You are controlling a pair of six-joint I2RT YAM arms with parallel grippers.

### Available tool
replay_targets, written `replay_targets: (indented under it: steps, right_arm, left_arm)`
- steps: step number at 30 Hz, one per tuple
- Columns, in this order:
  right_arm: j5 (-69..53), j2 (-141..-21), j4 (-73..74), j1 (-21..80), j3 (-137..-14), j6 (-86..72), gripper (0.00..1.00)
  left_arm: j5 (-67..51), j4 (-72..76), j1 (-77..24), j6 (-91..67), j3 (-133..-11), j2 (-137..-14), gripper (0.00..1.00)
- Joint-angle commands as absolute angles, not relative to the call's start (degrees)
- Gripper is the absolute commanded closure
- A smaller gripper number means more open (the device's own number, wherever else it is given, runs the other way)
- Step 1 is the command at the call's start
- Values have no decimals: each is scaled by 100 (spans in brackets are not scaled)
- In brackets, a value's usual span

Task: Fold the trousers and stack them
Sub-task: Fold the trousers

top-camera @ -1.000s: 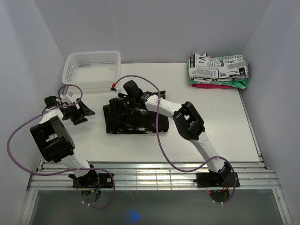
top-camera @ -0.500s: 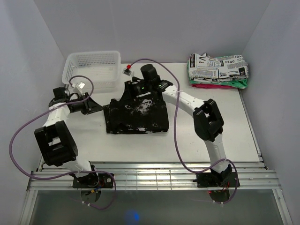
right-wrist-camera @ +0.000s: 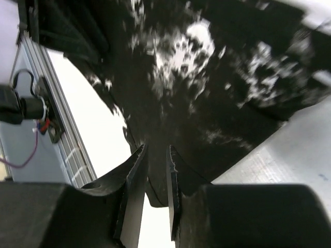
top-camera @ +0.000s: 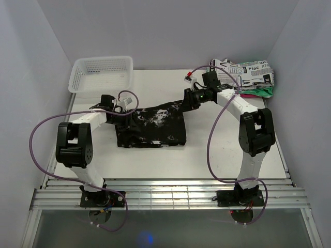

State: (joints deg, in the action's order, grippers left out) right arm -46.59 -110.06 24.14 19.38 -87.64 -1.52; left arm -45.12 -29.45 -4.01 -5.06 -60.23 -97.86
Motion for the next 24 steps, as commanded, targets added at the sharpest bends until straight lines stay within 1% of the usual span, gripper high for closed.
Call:
replay_targets:
  steps: [1, 3, 5, 7, 9, 10, 12, 14, 16, 17, 18, 19, 21, 22, 24]
  right_arm:
    - [-4869, -11056, 2882, 2092, -8605, 597, 73]
    - [-4703, -11171, 2891, 2083, -8482, 580, 73]
    - [-4554, -11110, 2822, 2066, -8193, 598, 71]
    - [-4500, -10996, 2681, 1969, -7982, 510, 64]
    - [-4596, -10802, 2453, 1855, -7753, 326, 62]
    - [-4605, -10767, 2409, 1741, -7726, 282, 57]
    - [-4457, -10714, 2373, 1627, -7717, 211, 52]
    - [-4377, -10766, 2216, 1486, -7621, 45, 46]
    - [-4438, -10854, 1759, 1424, -7419, -375, 39]
    - [-4499, -10994, 1610, 1424, -7374, -508, 38]
    - [-4691, -11065, 1165, 1424, -7304, -675, 36]
    - [-4772, -11109, 830, 1424, -7069, -1129, 30]
    - [-4930, -11197, 170, 1424, -6769, -1562, 26]
    - [-4992, -11232, -607, 1424, -6489, -1791, 21]
    - [-5263, -11460, -1166, 1424, -6329, -2371, 20]
  left_arm:
    - [-3658, -3777, -317, -27, -6135, -9765, 52]
    - [-3595, -3919, -11, 209, -6056, -9643, 52]
    - [-3638, -4060, 333, 368, -5959, -9528, 50]
    - [-3970, -4227, 527, 728, -6011, -9362, 45]
    - [-4287, -4245, 589, 913, -6082, -9151, 40]
    - [-4402, -4210, 589, 1010, -6117, -9028, 38]
    - [-4666, -4175, 589, 1028, -6284, -8798, 36]
    - [-4597, -4131, 589, 923, -6476, -8833, 36]
    - [-4457, -4131, 589, 827, -6617, -8973, 36]
    - [-4378, -4105, 624, 748, -6670, -9130, 36]
    - [-4325, -4070, 659, 677, -6749, -9193, 37]
    - [-4307, -3991, 703, 598, -6776, -9246, 37]
    - [-4368, -3964, 817, 466, -6907, -9403, 36]
    - [-4368, -3964, 852, 431, -6960, -9456, 36]
    - [-4464, -3973, 975, 369, -7057, -9588, 36]
